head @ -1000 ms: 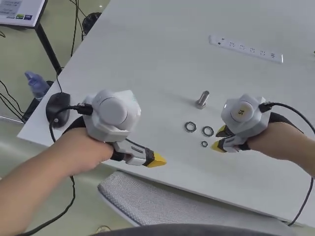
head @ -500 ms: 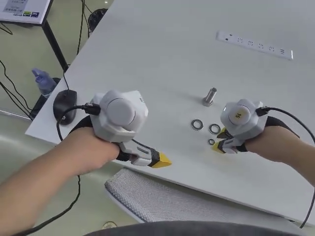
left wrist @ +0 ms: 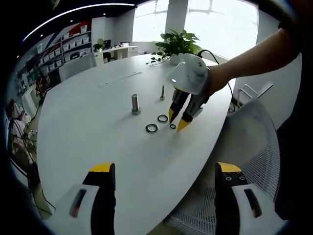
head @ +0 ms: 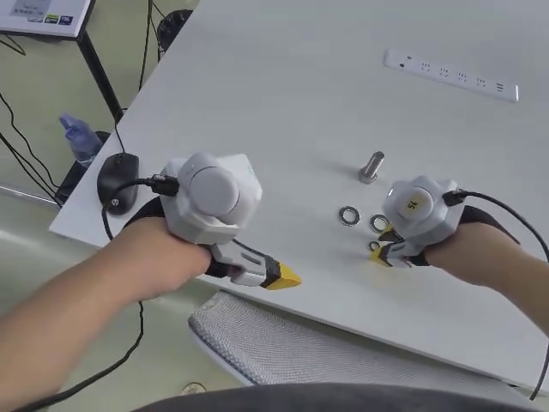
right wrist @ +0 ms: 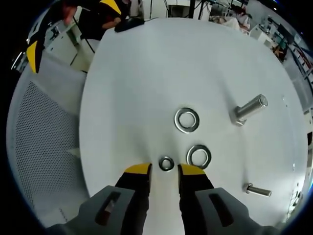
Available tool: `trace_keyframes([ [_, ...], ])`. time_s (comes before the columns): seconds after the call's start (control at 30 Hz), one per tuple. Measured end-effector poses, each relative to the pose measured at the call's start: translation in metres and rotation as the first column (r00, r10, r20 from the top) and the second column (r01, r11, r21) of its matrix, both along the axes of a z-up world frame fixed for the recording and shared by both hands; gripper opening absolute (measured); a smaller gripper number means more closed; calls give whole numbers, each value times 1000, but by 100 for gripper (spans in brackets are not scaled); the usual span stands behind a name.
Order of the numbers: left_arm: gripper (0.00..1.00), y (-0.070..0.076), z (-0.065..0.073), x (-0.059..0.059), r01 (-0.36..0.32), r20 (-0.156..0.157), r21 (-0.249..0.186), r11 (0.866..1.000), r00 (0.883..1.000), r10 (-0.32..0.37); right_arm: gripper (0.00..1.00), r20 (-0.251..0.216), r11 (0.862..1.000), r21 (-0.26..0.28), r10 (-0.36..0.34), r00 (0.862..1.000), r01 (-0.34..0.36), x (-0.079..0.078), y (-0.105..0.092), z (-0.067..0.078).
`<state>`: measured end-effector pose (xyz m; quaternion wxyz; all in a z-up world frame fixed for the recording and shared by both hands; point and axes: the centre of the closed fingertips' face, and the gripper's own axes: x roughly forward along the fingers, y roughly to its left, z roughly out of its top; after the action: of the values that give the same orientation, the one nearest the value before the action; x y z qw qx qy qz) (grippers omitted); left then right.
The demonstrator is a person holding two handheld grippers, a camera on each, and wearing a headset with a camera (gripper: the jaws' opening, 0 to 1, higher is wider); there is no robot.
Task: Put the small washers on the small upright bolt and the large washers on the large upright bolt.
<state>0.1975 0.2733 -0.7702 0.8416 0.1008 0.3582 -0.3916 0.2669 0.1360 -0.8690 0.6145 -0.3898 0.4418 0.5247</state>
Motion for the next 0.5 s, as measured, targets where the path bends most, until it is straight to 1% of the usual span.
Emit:
trace_keyframes([
  [0.1,83,2,0,0,-2,0,3,1000,1000,2,23,-1,1000,4,-12,1000,12,1,1,0],
  [0.17,83,4,1,0,-9,2,-1,1000,1000,9,21,0,1000,5,-7,1000,7,3,1,-1],
  [0.27,82,6,2,0,-19,3,-7,1000,1000,19,20,1,1000,-4,6,1000,-6,4,1,-2],
  [0.4,82,9,-1,-2,-29,-4,0,1000,1000,29,17,4,999,-25,32,999,-32,6,0,-5],
  [0.5,81,9,-1,-2,-30,-6,-4,1000,1000,30,16,-1,999,-28,29,1000,-29,9,-1,-7],
])
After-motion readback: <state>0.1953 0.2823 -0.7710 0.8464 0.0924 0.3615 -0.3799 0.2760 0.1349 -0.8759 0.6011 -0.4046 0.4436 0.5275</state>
